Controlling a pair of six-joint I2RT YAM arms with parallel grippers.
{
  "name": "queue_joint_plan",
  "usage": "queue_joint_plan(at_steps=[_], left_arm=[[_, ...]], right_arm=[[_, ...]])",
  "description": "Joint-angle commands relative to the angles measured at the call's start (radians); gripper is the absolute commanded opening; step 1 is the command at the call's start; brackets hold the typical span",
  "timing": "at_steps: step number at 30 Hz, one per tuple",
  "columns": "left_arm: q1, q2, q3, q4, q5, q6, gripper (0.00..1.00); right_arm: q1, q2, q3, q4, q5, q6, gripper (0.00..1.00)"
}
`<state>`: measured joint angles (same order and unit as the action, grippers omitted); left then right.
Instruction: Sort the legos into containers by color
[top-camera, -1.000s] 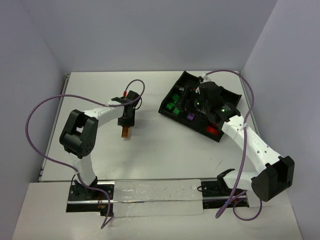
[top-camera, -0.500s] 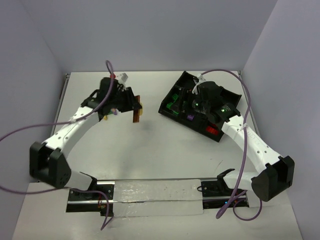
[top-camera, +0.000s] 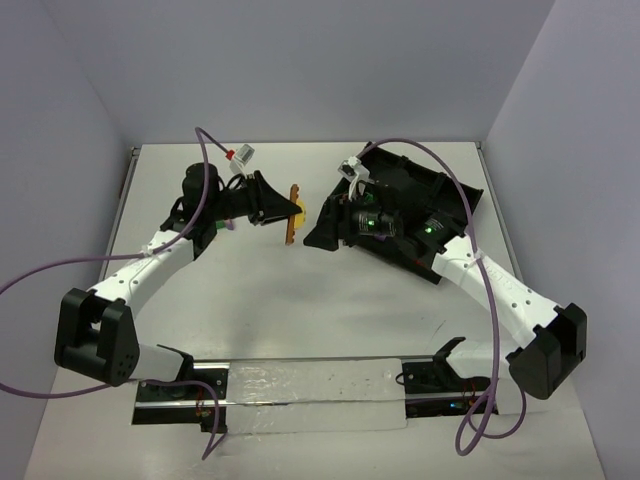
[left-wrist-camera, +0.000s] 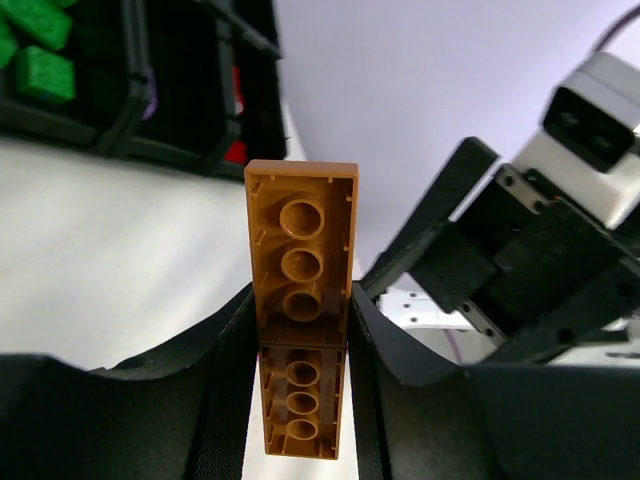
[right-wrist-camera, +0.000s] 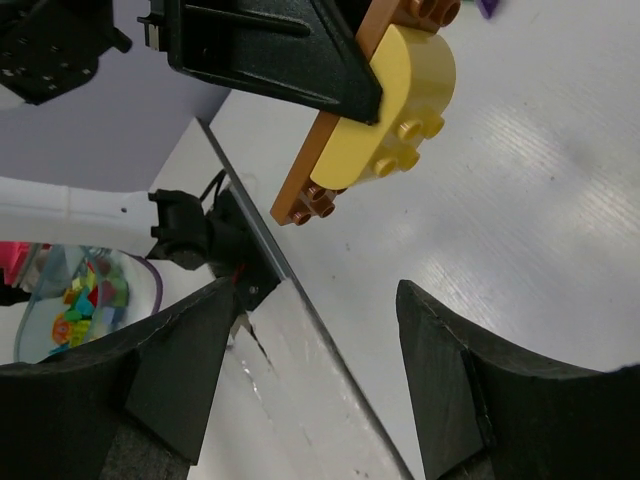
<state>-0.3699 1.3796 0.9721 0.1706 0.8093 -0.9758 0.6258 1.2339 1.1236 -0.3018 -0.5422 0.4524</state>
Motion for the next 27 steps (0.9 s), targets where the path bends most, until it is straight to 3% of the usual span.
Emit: queue_joint_plan(at_steps=[1, 6, 16, 27], left_arm=[[0.029, -0.018, -0.026, 0.239, 0.100, -0.126, 0.00], [0.039, -0.026, -0.030, 0.219, 0.108, -0.123, 0.00], [0.076, -0.058, -0.088, 0.368, 0.153, -0.220, 0.00], [0.099, -0.096, -0.080, 0.313, 0.180, -0.183, 0.00]], right_arm=[[-0.004, 0.010, 0.005, 0.104, -0.020, 0.016, 0.74], [-0.008, 0.038, -0.025, 0.216, -0.019, 0.116, 0.75], [-0.010, 0.097, -0.116, 0.560, -0.118, 0.311, 0.75], [-0.034, 0.207, -0.180, 0.935, -0.210, 0.519, 0.74]])
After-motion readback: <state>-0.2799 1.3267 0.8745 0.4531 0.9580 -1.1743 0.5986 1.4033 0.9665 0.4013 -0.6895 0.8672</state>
